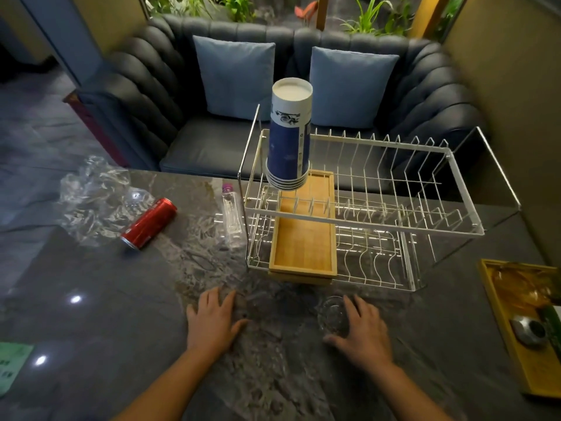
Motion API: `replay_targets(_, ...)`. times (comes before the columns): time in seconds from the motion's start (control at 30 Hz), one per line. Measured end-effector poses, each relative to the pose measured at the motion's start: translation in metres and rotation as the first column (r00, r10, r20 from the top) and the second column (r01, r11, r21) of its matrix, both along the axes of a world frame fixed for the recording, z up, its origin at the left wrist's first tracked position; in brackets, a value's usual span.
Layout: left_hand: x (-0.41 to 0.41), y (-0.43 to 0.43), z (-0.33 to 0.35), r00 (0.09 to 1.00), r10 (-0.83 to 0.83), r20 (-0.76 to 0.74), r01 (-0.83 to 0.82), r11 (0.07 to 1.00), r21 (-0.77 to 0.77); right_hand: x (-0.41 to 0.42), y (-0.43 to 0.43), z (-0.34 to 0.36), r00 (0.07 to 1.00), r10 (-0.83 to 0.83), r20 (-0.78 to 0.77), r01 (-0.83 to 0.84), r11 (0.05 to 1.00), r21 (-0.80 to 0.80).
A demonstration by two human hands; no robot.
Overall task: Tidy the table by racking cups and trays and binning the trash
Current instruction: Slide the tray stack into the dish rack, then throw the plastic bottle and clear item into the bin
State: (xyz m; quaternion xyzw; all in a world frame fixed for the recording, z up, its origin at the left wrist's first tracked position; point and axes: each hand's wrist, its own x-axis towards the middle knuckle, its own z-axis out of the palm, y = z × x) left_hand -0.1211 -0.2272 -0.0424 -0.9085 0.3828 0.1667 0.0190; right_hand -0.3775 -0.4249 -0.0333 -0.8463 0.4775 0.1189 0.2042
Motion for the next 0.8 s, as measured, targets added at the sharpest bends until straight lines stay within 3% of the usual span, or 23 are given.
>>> replay_targets(0.17, 0.013, 0.003, -0.003, 1.0, -0.019, -0.006, 0.02, 0.999, 0.028, 0.01, 0.013, -0.005, 1.0, 0.013, 0.014, -0.012, 0.996, -0.084)
replay_targets(0.37, 0.035, 0.003, -0.003, 0.999, -0.054, 0.002, 0.054, 0.998, -0.017, 0.039, 0.051, -0.008, 0.997, 0.008, 0.072, -0.005, 0.999, -0.048)
replay_targets(0.63, 0.11, -0.08, 0.024, 0.944, 0.121, -0.306, -0.224, 0.918, -0.327, 0.078, 0.078, -0.007, 0.991, -0.1, 0.091, 0.101, 0.995, -0.005)
replay_targets(0.8, 0.136, -0.134, 0.033, 0.88, 0.243, -0.407, -0.389, 0.861, -0.328, 0.09, 0.084, -0.007, 0.982, -0.153, 0.111, 0.153, 0.988, 0.013)
